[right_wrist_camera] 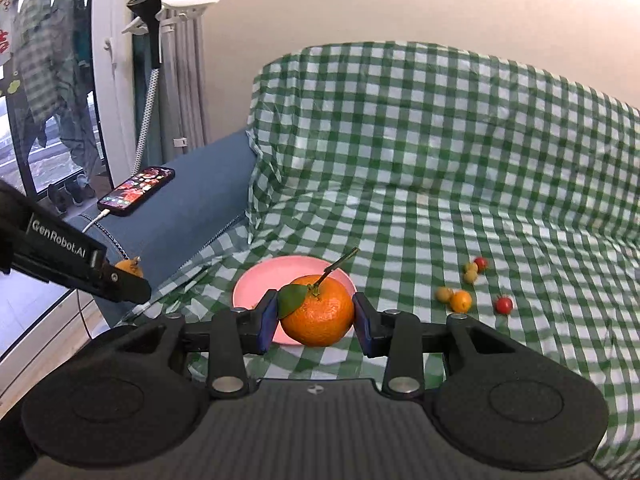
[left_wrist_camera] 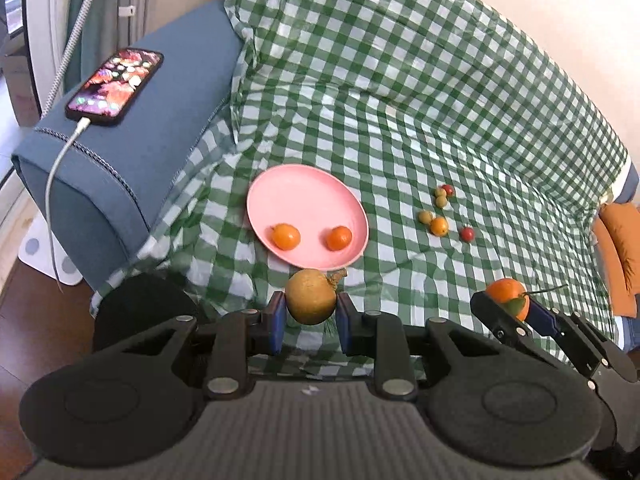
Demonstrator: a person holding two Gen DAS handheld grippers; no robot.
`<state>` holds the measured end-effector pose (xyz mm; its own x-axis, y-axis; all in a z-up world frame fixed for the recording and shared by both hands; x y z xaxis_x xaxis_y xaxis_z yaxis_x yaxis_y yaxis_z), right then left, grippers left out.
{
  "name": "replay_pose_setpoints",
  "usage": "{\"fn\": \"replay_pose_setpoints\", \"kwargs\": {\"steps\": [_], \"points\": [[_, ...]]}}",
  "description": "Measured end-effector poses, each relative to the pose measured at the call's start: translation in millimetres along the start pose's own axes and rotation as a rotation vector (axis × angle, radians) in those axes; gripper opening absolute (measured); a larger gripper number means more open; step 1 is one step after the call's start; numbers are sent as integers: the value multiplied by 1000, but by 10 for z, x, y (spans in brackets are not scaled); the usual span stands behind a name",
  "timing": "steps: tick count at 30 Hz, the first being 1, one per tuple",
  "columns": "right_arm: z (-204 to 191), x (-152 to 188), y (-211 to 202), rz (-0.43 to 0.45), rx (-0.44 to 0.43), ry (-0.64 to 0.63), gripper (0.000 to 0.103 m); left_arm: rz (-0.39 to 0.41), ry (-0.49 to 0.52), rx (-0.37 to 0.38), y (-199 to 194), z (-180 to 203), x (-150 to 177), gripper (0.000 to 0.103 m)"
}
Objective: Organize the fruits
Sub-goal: 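Carry the mandarin and yellow fruit onto the pink plate and open both grippers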
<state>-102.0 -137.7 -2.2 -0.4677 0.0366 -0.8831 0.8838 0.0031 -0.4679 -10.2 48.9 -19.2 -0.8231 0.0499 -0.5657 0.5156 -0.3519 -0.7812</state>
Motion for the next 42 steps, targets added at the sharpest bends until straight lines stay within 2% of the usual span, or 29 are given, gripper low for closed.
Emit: {"fn": "replay_pose_setpoints", "kwargs": {"steps": [7,21,26,37,42], "points": [[-46,-9,32,18,22,-37,41,10,23,10,40,-2,-28,29],[-127,27,449,-71,26,-64,41,-15,-29,-9,372,-242,-258,29],[-140,24,791,-118,13,-49,41,-32,-28,-17,633,-267,-417,29],[-132,-39,1659,-197,7,-43,41,-92,-26,-50,1476,-342,-797,29],[-98,-28,2091,-232,16,-65,41,-113,13,-65,1890,-303,-938,29]]}}
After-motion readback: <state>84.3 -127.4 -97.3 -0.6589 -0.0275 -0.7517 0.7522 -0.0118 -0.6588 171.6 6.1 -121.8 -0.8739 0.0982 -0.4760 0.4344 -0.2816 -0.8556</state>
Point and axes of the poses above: each gripper's, at about its wrist camera, not at the fingertips, and y roughly the way its jaws point, z to its right, x to its underside, the point moved 6 cm from there along y, roughly the way its jaws point, and after that the axes turned 1 degree about z, right-handed, at the moved point
